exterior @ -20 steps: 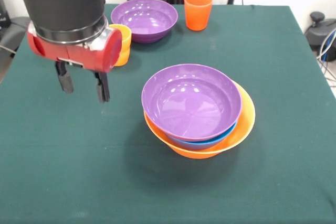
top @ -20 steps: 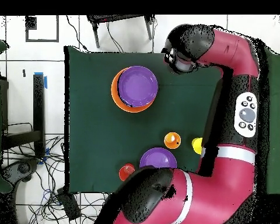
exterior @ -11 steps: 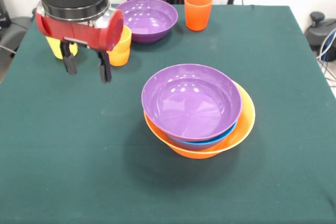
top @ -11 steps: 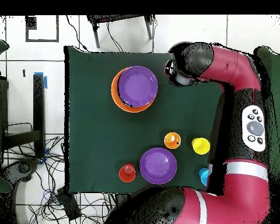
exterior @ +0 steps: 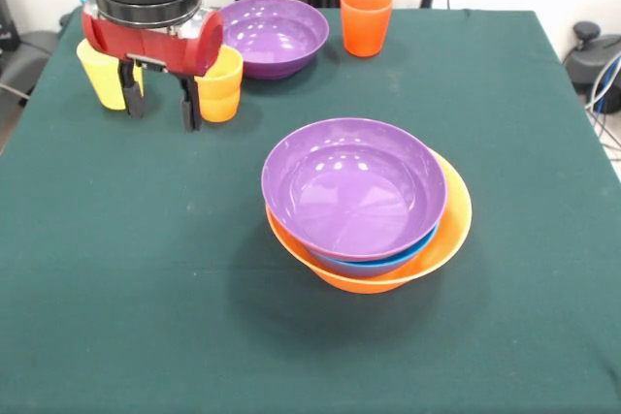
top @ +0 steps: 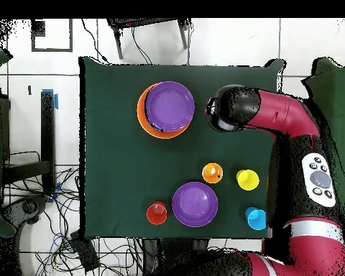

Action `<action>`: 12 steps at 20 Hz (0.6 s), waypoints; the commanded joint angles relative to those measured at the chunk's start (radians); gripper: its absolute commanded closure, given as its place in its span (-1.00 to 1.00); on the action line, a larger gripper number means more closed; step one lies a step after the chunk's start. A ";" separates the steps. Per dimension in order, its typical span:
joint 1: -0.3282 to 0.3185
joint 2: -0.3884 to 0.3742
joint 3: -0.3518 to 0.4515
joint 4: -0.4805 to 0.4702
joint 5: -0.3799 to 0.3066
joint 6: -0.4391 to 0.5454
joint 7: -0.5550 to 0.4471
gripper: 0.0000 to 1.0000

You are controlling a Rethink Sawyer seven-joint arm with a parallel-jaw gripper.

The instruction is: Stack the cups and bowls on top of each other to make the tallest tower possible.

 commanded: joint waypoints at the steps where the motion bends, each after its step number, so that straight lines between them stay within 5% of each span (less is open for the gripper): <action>1: -0.013 -0.047 0.082 0.215 -0.088 -0.082 -0.179 -1.00; 12: 0.023 -0.186 0.069 0.401 -0.099 -0.143 -0.065 -1.00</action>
